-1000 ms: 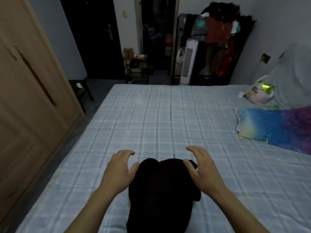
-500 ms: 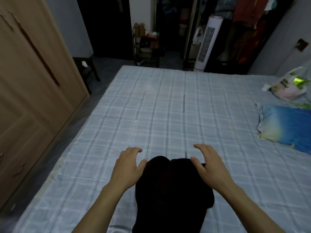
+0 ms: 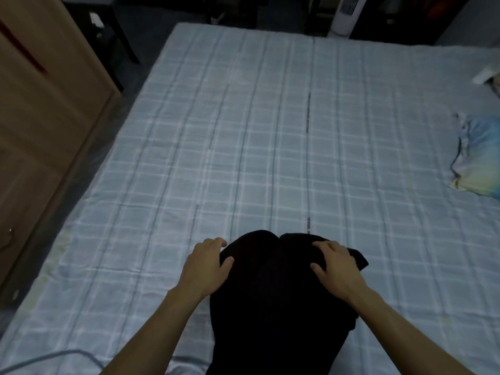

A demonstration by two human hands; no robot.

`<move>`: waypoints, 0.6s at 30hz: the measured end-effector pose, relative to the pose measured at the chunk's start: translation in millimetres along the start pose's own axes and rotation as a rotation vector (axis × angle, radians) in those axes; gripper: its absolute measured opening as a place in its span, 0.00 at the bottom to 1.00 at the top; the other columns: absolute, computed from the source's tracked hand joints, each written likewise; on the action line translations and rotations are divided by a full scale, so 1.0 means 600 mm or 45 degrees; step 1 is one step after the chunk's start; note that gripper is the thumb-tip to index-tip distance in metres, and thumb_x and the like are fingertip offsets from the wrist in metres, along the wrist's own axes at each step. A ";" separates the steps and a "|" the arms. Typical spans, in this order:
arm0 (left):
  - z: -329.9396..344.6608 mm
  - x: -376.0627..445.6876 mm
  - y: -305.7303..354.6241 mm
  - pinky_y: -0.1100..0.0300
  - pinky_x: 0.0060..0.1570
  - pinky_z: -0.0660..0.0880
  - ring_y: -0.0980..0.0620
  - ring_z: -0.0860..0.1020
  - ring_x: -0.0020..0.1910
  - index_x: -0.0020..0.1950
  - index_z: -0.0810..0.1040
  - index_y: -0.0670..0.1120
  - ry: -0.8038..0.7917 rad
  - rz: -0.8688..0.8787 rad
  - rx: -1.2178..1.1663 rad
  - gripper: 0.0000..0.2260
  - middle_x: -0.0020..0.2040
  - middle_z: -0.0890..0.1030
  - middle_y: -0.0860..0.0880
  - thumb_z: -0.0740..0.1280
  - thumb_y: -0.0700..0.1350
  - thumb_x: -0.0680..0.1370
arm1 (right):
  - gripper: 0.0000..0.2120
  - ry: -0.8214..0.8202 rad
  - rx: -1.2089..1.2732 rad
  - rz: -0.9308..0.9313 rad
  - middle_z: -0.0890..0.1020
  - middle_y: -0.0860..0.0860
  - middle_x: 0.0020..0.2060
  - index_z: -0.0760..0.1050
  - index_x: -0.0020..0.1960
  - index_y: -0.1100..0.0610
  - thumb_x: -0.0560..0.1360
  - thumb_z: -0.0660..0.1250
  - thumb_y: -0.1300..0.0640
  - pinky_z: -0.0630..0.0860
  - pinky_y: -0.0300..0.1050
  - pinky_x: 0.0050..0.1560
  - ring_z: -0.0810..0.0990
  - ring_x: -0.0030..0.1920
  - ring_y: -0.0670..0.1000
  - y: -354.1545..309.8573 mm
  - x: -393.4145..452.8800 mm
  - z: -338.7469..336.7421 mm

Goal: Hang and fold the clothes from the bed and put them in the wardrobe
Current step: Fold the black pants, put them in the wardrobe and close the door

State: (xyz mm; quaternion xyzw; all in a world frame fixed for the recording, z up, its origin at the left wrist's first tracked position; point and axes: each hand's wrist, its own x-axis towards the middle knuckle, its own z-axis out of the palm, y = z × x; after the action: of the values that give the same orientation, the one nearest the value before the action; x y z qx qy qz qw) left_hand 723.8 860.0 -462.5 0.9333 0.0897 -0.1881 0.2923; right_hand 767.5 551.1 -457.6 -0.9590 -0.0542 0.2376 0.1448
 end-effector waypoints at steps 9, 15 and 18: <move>0.115 0.099 -0.015 0.47 0.62 0.72 0.43 0.71 0.63 0.75 0.62 0.51 -0.312 -0.177 -0.054 0.31 0.65 0.73 0.43 0.70 0.55 0.75 | 0.36 -0.138 -0.298 0.233 0.66 0.52 0.71 0.60 0.76 0.49 0.73 0.69 0.41 0.66 0.55 0.69 0.61 0.73 0.56 0.083 0.023 0.042; 0.120 0.102 -0.012 0.49 0.45 0.77 0.47 0.77 0.45 0.52 0.74 0.43 -0.125 -0.121 0.018 0.06 0.46 0.77 0.45 0.67 0.41 0.76 | 0.08 -0.031 -0.091 0.175 0.76 0.51 0.52 0.75 0.55 0.56 0.78 0.65 0.55 0.77 0.48 0.49 0.72 0.56 0.52 0.094 0.015 0.046; 0.100 0.088 0.006 0.52 0.41 0.77 0.50 0.77 0.40 0.47 0.75 0.42 -0.062 -0.085 0.020 0.02 0.43 0.78 0.47 0.66 0.39 0.76 | 0.04 0.055 -0.010 0.143 0.76 0.50 0.46 0.77 0.50 0.57 0.79 0.64 0.58 0.75 0.46 0.46 0.74 0.50 0.51 0.087 0.007 0.034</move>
State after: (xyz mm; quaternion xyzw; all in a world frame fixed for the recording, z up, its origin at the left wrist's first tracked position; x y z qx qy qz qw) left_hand 755.1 825.6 -527.6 0.9273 0.1121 -0.2213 0.2805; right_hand 763.3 507.5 -492.3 -0.9660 0.0017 0.2244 0.1284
